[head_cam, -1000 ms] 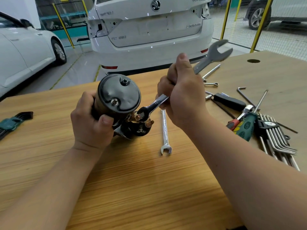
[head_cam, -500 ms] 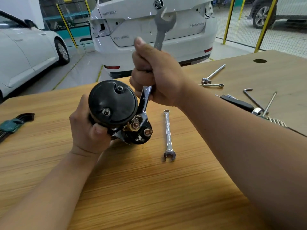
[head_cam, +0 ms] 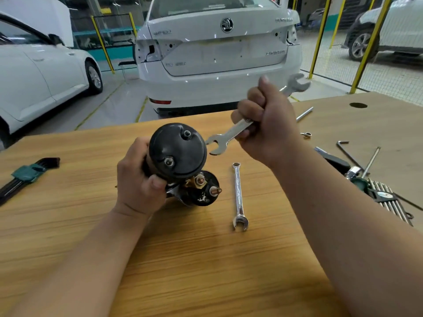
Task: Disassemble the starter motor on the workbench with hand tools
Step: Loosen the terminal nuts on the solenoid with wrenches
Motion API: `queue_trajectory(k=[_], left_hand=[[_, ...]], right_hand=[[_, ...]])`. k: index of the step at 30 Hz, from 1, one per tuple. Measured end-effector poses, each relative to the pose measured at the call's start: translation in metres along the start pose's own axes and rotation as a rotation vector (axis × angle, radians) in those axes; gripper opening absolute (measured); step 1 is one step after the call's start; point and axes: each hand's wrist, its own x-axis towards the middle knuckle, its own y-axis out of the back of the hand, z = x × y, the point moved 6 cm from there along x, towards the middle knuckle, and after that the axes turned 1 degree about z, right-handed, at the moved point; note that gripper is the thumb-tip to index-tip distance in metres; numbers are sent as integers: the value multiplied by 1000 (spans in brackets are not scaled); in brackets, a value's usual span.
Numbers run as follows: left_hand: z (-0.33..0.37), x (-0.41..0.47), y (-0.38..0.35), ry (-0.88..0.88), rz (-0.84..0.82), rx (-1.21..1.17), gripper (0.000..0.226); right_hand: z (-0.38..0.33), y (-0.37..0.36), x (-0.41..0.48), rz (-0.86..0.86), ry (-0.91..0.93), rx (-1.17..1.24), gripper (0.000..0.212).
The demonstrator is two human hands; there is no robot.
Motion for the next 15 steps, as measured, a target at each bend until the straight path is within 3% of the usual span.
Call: queue_trajectory(k=[4, 15], left_hand=[[5, 1, 1, -11, -6, 42, 111], [14, -8, 7, -14, 75, 184, 96]], right_hand=[[-3, 30, -61, 350, 205, -112, 58], [47, 26, -123, 547, 441, 70, 60]])
